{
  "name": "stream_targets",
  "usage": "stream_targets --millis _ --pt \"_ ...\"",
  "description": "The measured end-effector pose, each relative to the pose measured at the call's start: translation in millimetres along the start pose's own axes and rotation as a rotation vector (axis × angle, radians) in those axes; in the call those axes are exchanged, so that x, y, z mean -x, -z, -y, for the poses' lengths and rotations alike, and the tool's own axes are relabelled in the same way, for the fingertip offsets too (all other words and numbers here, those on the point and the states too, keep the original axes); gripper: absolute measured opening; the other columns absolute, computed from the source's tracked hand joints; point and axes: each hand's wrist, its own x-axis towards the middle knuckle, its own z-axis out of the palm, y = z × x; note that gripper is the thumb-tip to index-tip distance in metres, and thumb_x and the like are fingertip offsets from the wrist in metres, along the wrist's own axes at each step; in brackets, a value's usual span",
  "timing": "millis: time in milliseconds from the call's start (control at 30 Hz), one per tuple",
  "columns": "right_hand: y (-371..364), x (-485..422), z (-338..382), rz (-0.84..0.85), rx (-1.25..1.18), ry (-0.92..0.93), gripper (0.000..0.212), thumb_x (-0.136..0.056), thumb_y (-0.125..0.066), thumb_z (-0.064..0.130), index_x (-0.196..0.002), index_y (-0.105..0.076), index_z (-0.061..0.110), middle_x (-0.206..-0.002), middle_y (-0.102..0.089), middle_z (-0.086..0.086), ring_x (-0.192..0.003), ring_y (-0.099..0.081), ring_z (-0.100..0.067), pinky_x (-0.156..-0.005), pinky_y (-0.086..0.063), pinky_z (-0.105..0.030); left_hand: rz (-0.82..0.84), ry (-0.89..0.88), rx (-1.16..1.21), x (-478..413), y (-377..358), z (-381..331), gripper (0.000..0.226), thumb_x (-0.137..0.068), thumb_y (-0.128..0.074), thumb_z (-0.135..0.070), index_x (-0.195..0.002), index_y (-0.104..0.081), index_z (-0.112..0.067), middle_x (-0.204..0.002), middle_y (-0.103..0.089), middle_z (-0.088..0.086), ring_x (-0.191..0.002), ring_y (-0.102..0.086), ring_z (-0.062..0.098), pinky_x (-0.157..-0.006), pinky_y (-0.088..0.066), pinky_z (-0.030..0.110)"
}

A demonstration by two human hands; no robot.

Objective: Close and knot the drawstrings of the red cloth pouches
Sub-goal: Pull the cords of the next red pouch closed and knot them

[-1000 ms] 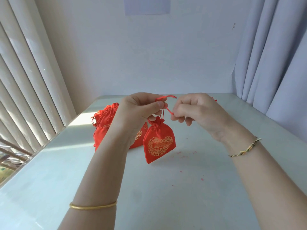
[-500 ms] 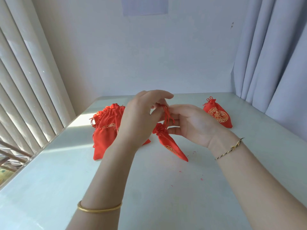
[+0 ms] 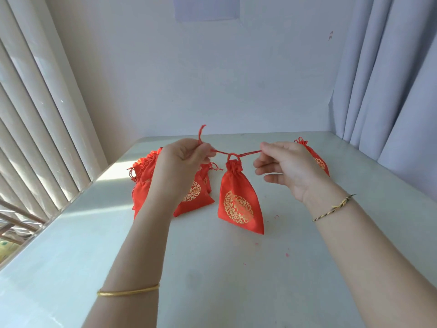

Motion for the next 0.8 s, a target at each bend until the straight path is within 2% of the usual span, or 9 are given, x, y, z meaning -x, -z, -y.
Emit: stream_targets --millis 67,133,233,267,333,367,467,667,800 --pt "7 -4 -5 -0.116 0.085 -0.004 0.03 -0.091 -0.052 0.018 -0.062 -0.052 0.014 -0.061 -0.061 -0.001 -0.042 -0.056 -0.005 -0.046 -0.042 -0.019 -0.038 0.022 -0.053 -1 6 4 0.023 -0.094 -0.048 -0.013 -0.077 -0.063 -0.01 -0.075 -0.069 -0.008 -0.061 -0.059 -0.005 -0.063 -0.048 0.013" --pt "9 -7 -12 -0.166 0.161 -0.012 0.031 -0.091 -0.051 0.014 -0.06 -0.052 0.012 -0.06 -0.059 -0.003 -0.036 -0.052 -0.003 -0.042 -0.041 -0.017 -0.034 0.045 -0.022 -1 7 2 0.028 -0.094 -0.045 -0.01 -0.069 -0.057 -0.01 -0.077 -0.07 -0.004 -0.064 -0.06 -0.005 -0.066 -0.046 0.012" --pt "3 -7 -20 -0.166 0.217 -0.019 0.031 -0.091 -0.05 0.014 -0.06 -0.053 0.011 -0.06 -0.059 -0.003 -0.036 -0.051 -0.002 -0.04 -0.041 -0.015 0.057 0.08 0.358 2 -1 -8 0.033 -0.097 -0.04 -0.01 -0.065 -0.049 -0.009 -0.098 -0.073 0.004 -0.094 -0.066 0.014 -0.08 -0.051 0.027" --pt "1 -7 -21 -0.156 0.219 -0.02 0.031 -0.092 -0.05 0.015 -0.061 -0.053 0.011 -0.061 -0.06 -0.002 -0.037 -0.052 -0.002 -0.04 -0.042 -0.016 0.097 0.092 0.513 3 -4 -13 0.034 -0.099 -0.038 -0.011 -0.066 -0.048 -0.009 -0.101 -0.072 0.006 -0.098 -0.066 0.017 -0.083 -0.051 0.03" --pt "-2 -5 -18 -0.137 0.184 -0.015 0.031 -0.093 -0.05 0.018 -0.063 -0.054 0.012 -0.063 -0.061 -0.002 -0.042 -0.055 -0.005 -0.043 -0.044 -0.018 0.145 0.136 0.721 6 -8 -20 0.034 -0.1 -0.035 -0.015 -0.07 -0.048 -0.008 -0.089 -0.072 0.006 -0.09 -0.069 0.02 -0.08 -0.053 0.029" --pt "-3 -5 -16 -0.136 0.14 -0.007 0.031 -0.093 -0.05 0.019 -0.063 -0.055 0.012 -0.063 -0.061 -0.001 -0.045 -0.056 -0.006 -0.045 -0.045 -0.019 0.146 0.159 0.743 7 -9 -21 0.034 -0.1 -0.036 -0.017 -0.071 -0.049 -0.008 -0.079 -0.07 0.004 -0.081 -0.069 0.02 -0.076 -0.054 0.027" --pt "-5 0 -2 -0.112 -0.027 0.042 0.029 -0.093 -0.052 0.021 -0.065 -0.056 0.014 -0.063 -0.06 0.0 -0.048 -0.054 -0.01 -0.047 -0.043 -0.02 0.133 0.186 0.546 8 -11 -18 0.03 -0.098 -0.044 -0.02 -0.073 -0.057 -0.009 -0.064 -0.062 -0.001 -0.062 -0.063 0.012 -0.064 -0.054 0.022" --pt "-22 16 17 0.045 -0.059 0.249 0.025 -0.091 -0.056 0.017 -0.067 -0.061 0.011 -0.067 -0.063 0.004 -0.047 -0.05 -0.009 -0.046 -0.039 -0.021 0.246 0.118 0.112 10 -15 -19 0.003 -0.082 -0.068 -0.01 -0.08 -0.067 -0.011 -0.065 -0.065 -0.001 -0.053 -0.056 0.001 -0.057 -0.049 0.013" --pt "-28 18 16 0.123 -0.101 0.226 0.027 -0.095 -0.049 0.027 -0.081 -0.063 0.008 -0.079 -0.066 0.0 -0.046 -0.051 -0.011 -0.047 -0.039 -0.024 0.235 0.063 0.027 10 -18 -20 0.009 -0.084 -0.067 -0.012 -0.075 -0.066 -0.014 -0.064 -0.066 -0.002 -0.052 -0.056 0.003 -0.058 -0.048 0.017"
